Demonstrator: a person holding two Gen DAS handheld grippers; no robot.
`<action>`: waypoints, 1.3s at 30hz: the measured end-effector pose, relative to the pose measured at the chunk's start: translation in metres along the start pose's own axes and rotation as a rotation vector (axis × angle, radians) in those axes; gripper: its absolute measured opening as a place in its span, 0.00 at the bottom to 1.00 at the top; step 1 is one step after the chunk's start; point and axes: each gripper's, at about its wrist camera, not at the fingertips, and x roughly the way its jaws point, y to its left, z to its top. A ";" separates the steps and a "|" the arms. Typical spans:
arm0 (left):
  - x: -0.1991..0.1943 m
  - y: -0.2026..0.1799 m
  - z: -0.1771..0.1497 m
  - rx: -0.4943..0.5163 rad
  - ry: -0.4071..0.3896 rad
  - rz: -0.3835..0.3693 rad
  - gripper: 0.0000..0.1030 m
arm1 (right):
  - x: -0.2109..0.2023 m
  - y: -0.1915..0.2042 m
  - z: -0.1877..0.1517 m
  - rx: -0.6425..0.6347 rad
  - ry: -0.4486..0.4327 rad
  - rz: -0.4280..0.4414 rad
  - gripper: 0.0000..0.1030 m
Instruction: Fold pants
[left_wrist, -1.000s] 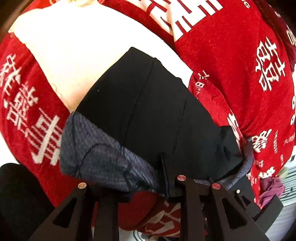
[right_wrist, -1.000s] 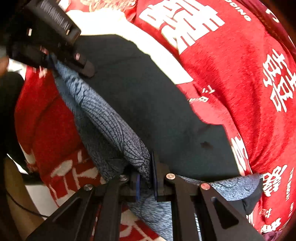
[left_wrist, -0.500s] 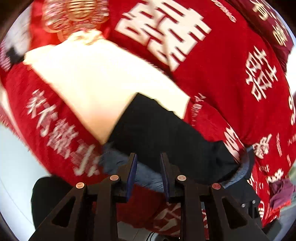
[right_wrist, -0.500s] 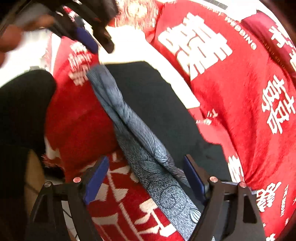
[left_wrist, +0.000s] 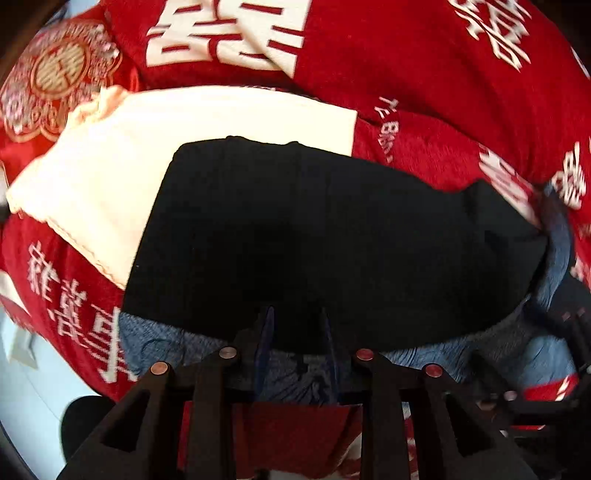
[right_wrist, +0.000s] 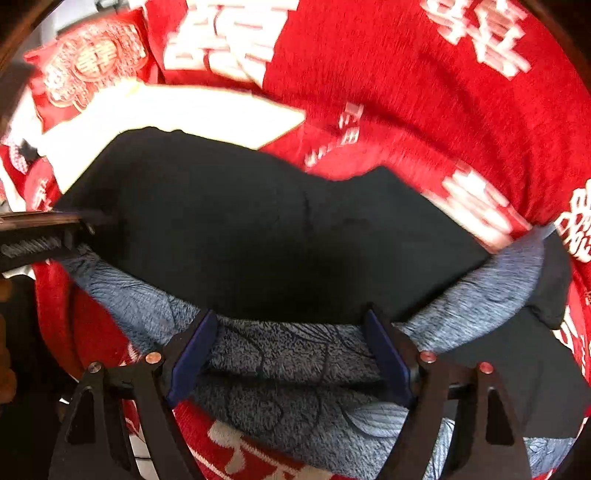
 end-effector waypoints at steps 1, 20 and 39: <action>-0.001 -0.001 0.000 0.002 0.007 0.003 0.27 | -0.007 0.000 -0.001 -0.017 0.003 -0.002 0.82; 0.003 -0.075 0.013 0.110 0.113 -0.131 0.58 | -0.020 -0.216 0.072 0.620 0.014 -0.277 0.95; -0.030 -0.085 0.009 0.160 0.063 -0.234 0.58 | -0.076 -0.212 -0.086 0.977 0.056 -0.174 0.19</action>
